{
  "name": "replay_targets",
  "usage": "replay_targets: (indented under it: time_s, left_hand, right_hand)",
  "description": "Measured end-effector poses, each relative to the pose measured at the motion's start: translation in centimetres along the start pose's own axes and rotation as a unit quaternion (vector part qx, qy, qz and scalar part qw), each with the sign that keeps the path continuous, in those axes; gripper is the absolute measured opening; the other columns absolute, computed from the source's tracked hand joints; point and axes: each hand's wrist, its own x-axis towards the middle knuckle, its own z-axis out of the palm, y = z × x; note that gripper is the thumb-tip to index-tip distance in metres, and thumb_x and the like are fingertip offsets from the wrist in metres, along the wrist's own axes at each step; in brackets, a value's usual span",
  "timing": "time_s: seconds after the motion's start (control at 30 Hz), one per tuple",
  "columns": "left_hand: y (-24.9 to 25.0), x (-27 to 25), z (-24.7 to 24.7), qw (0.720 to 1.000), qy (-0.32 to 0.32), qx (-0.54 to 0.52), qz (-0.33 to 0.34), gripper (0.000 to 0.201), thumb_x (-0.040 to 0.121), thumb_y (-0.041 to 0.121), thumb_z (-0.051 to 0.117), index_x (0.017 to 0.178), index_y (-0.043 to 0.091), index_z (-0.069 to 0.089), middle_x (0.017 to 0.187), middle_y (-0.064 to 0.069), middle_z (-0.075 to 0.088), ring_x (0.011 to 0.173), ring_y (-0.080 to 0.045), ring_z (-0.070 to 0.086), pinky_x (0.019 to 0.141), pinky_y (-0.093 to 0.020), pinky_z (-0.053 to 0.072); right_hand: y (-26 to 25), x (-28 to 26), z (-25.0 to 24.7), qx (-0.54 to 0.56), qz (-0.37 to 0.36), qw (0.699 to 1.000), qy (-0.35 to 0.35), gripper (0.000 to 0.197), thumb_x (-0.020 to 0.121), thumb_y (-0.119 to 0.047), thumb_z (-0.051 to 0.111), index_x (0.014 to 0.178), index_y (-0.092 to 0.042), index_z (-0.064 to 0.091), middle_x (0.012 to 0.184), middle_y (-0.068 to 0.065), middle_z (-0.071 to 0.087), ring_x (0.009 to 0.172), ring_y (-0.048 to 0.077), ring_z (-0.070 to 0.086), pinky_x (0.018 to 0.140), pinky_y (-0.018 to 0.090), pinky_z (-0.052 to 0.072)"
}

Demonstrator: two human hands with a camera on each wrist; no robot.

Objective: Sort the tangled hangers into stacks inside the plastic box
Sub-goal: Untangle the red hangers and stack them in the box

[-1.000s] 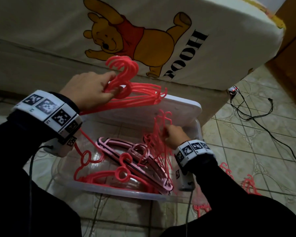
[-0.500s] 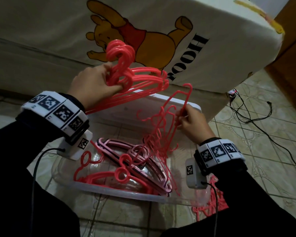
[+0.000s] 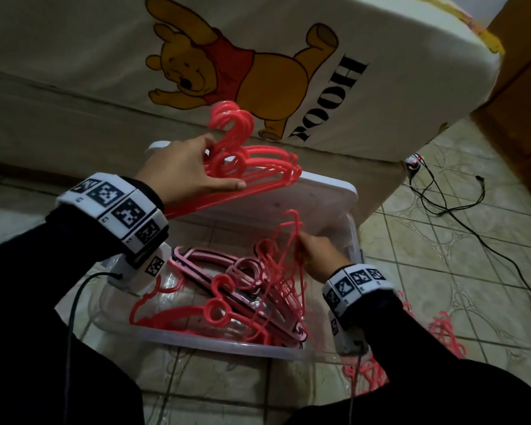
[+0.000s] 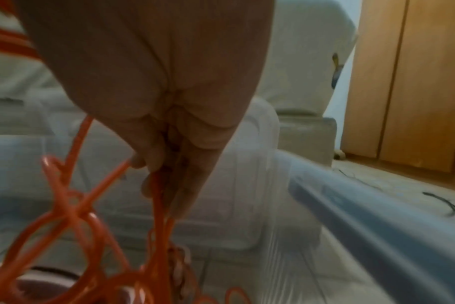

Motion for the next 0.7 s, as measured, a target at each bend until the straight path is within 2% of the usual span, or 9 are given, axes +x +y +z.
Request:
replay_targets:
  time_s: [0.1,0.2,0.3,0.37,0.4,0.43,0.57,0.63,0.7]
  left_hand:
    - [-0.1,0.0,0.0,1.000,0.002,0.001,-0.004,0.064,0.062,0.069,0.068,0.112,0.033,0.056,0.098,0.005,0.070,0.090,-0.014,0.065,0.088,-0.040,0.052]
    - [-0.2,0.1,0.1,1.000,0.000,0.011,-0.004,0.055,0.062,0.069,0.070,0.102,0.034,0.054,0.084,0.012,0.064,0.082,-0.012,0.063,0.085,-0.038,0.052]
    - [-0.4,0.1,0.3,1.000,-0.002,0.024,0.002,0.053,0.058,0.073,0.066,0.093,0.037,0.048,0.069,0.025,0.050,0.074,-0.010,0.056,0.079,-0.033,0.050]
    - [-0.6,0.2,0.3,1.000,-0.004,0.026,0.006,0.055,0.056,0.075,0.064,0.092,0.036,0.048,0.069,0.025,0.048,0.075,-0.011,0.056,0.077,-0.032,0.049]
    - [-0.7,0.3,0.4,1.000,-0.004,0.026,0.008,0.056,0.055,0.075,0.063,0.092,0.035,0.048,0.069,0.024,0.048,0.075,-0.011,0.056,0.076,-0.031,0.048]
    - [-0.9,0.3,0.4,1.000,-0.004,0.026,0.009,0.056,0.055,0.075,0.063,0.092,0.035,0.048,0.069,0.023,0.049,0.076,-0.012,0.057,0.075,-0.031,0.048]
    - [-1.2,0.5,0.4,0.999,-0.006,0.034,0.007,0.055,0.058,0.073,0.065,0.093,0.033,0.050,0.074,0.016,0.054,0.078,-0.013,0.058,0.075,-0.032,0.048]
    - [-1.3,0.5,0.3,0.999,-0.004,0.038,0.003,0.053,0.061,0.070,0.067,0.093,0.032,0.050,0.078,0.013,0.057,0.080,-0.014,0.060,0.076,-0.033,0.049]
    - [-1.2,0.5,0.2,0.999,-0.004,0.043,-0.001,0.051,0.063,0.067,0.069,0.094,0.031,0.050,0.082,0.010,0.060,0.082,-0.016,0.061,0.079,-0.036,0.050]
  right_hand:
    - [0.1,0.4,0.9,-0.017,0.042,0.998,-0.038,0.039,0.093,-0.008,0.046,0.132,-0.007,0.042,0.115,0.020,0.063,0.106,0.033,0.059,0.082,0.030,0.042]
    - [0.1,0.9,1.5,-0.006,0.072,0.996,-0.045,0.044,0.090,-0.017,0.056,0.128,-0.004,0.039,0.115,0.017,0.061,0.107,0.031,0.059,0.081,0.029,0.043]
    - [0.0,1.0,2.1,0.061,0.092,0.992,-0.061,0.076,0.074,-0.032,0.078,0.131,-0.007,0.033,0.105,0.003,0.059,0.093,0.016,0.059,0.075,0.023,0.042]
    - [-0.3,1.1,2.2,0.097,0.105,0.988,-0.066,0.106,0.066,-0.036,0.084,0.142,-0.004,0.018,0.117,0.004,0.057,0.105,0.019,0.057,0.085,0.023,0.044]
    - [-0.4,1.1,2.3,0.098,0.114,0.986,-0.065,0.112,0.066,-0.035,0.084,0.144,-0.002,0.011,0.123,0.007,0.056,0.112,0.022,0.055,0.091,0.025,0.044]
    - [-0.5,1.3,2.4,0.086,0.120,0.987,-0.055,0.107,0.069,-0.034,0.082,0.143,-0.001,0.012,0.125,0.009,0.056,0.114,0.024,0.055,0.094,0.027,0.045]
    - [-0.5,2.0,1.7,-0.007,0.133,0.991,0.013,0.047,0.090,-0.024,0.060,0.127,-0.001,0.041,0.117,0.018,0.062,0.107,0.032,0.060,0.089,0.035,0.047]
    - [-0.4,2.1,0.9,-0.054,0.146,0.987,0.036,0.034,0.093,-0.017,0.053,0.122,0.001,0.050,0.112,0.021,0.064,0.102,0.034,0.062,0.083,0.035,0.048]
    - [-0.2,2.0,0.2,-0.101,0.149,0.981,0.073,0.024,0.092,-0.013,0.049,0.106,0.003,0.061,0.101,0.023,0.066,0.095,0.037,0.064,0.071,0.034,0.047]
